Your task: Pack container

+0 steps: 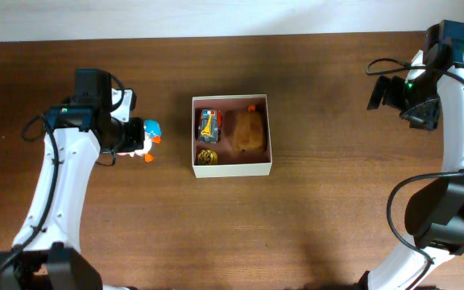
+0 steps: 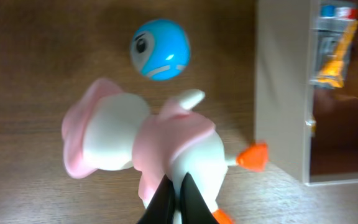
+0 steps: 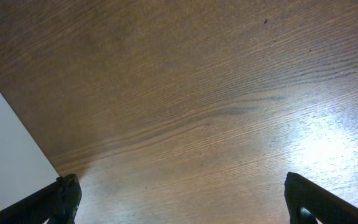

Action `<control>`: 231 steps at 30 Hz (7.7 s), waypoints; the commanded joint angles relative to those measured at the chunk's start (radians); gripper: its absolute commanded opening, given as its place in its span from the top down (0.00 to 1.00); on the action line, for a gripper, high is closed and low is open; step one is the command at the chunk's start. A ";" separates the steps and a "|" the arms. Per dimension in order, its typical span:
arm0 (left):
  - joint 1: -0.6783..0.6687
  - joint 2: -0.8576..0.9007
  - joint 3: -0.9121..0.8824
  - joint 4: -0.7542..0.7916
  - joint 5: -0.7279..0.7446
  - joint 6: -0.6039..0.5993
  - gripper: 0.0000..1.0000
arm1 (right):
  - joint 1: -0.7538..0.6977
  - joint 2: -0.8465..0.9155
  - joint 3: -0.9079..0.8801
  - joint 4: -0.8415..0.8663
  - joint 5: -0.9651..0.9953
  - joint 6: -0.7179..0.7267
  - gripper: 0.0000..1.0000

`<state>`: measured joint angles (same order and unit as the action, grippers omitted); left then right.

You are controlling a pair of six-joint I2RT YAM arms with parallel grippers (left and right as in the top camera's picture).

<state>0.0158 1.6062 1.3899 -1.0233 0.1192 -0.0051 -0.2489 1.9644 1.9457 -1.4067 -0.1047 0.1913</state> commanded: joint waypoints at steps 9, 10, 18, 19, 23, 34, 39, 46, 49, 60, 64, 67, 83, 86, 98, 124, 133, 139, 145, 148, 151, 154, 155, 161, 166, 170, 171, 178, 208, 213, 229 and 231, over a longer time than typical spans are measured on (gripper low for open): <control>-0.232 -0.116 0.036 0.039 0.083 -0.056 0.98 | -0.001 -0.011 -0.001 0.001 0.009 0.008 0.01; -0.267 -0.114 0.036 0.061 0.082 -0.060 0.98 | -0.001 -0.011 -0.001 0.000 0.009 0.008 0.01; -0.396 -0.112 0.036 0.138 0.011 -0.149 0.98 | -0.001 -0.011 -0.001 0.001 0.009 0.008 0.01; -0.405 -0.111 0.036 0.138 0.010 -0.164 0.98 | -0.001 -0.011 -0.001 0.000 0.009 0.008 0.01; -0.436 -0.099 0.036 0.137 0.010 -0.236 0.98 | -0.001 -0.011 -0.001 0.001 0.009 0.008 0.01; -0.574 0.004 0.036 0.139 -0.278 -0.517 0.98 | -0.001 -0.011 -0.001 0.001 0.009 0.008 0.01; -0.600 0.053 0.036 0.150 -0.285 -0.562 0.98 | -0.001 -0.011 -0.001 0.001 0.009 0.008 0.01; -0.603 0.086 0.036 0.156 -0.283 -0.572 0.98 | -0.001 -0.011 -0.001 0.001 0.008 0.008 0.01; -0.603 0.086 0.036 0.166 -0.262 -0.571 0.67 | -0.001 -0.011 -0.001 0.001 0.009 0.008 0.01; -0.602 0.086 0.036 0.237 -0.217 -0.570 0.19 | -0.001 -0.011 -0.001 0.001 0.009 0.008 0.01; -0.593 0.086 0.038 0.254 -0.222 -0.546 0.18 | -0.001 -0.011 -0.001 0.001 0.009 0.008 0.01; -0.559 0.085 0.046 0.249 -0.222 -0.485 0.17 | -0.001 -0.011 -0.001 0.001 0.009 0.008 0.01; -0.249 0.081 0.049 0.304 -0.370 -0.304 0.00 | -0.001 -0.011 -0.001 0.001 0.009 0.008 0.01; -0.206 0.097 0.049 0.331 -0.369 -0.280 0.00 | -0.001 -0.011 -0.001 0.001 0.009 0.008 0.01; -0.084 0.332 0.049 0.444 -0.186 -0.116 0.00 | -0.001 -0.011 -0.001 0.001 0.009 0.008 0.01; -0.072 0.453 0.049 0.366 -0.148 -0.109 0.21 | -0.001 -0.011 -0.001 0.001 0.009 0.008 0.01; -0.072 0.452 0.049 0.367 -0.148 -0.109 0.63 | -0.001 -0.011 -0.001 0.001 0.009 0.008 0.01; -0.072 0.447 0.090 0.297 -0.134 -0.109 0.63 | -0.001 -0.011 -0.001 0.001 0.009 0.008 0.01; -0.072 0.426 0.233 0.141 -0.079 -0.108 0.62 | -0.001 -0.011 -0.001 0.001 0.009 0.008 0.01; -0.073 0.407 0.305 0.068 0.002 -0.057 0.62 | -0.001 -0.011 -0.001 0.001 0.009 0.008 0.01; -0.080 0.377 0.362 0.002 0.101 0.008 0.62 | -0.001 -0.011 -0.001 0.001 0.009 0.008 0.01; -0.099 0.348 0.385 -0.048 0.167 0.066 0.62 | -0.001 -0.011 -0.001 0.000 0.009 0.008 0.01; -0.108 0.338 0.386 -0.064 0.185 0.085 0.62 | -0.001 -0.011 -0.001 0.001 0.009 0.008 0.02; -0.198 0.302 0.386 -0.181 0.200 0.169 0.62 | -0.001 -0.011 -0.001 0.001 0.009 0.008 0.01; -0.285 0.302 0.386 -0.259 0.195 0.227 0.62 | -0.001 -0.011 -0.001 0.001 0.009 0.008 0.01; -0.346 0.303 0.385 -0.296 0.090 0.231 0.62 | -0.001 -0.011 -0.001 0.001 0.009 0.008 0.01; -0.356 0.303 0.383 -0.299 0.070 0.231 0.61 | -0.001 -0.011 -0.001 0.000 0.009 0.008 0.01; -0.396 0.303 0.378 -0.301 0.056 0.230 0.61 | -0.001 -0.011 -0.001 0.001 0.009 0.008 0.01; -0.396 0.303 0.378 -0.238 0.062 0.174 0.00 | -0.001 -0.011 -0.001 0.001 0.009 0.008 0.01; -0.396 0.303 0.378 -0.232 0.128 0.175 0.00 | -0.001 -0.011 -0.001 0.001 0.009 0.008 0.01; -0.393 0.301 0.379 -0.204 0.242 0.179 0.00 | -0.001 -0.011 -0.001 0.001 0.009 0.008 0.01; -0.389 0.300 0.380 -0.221 0.189 0.179 0.00 | -0.001 -0.011 -0.001 0.001 0.009 0.008 0.01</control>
<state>-0.3794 1.9316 1.7607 -1.2282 0.3954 0.1753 -0.2489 1.9644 1.9457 -1.4067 -0.1047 0.1913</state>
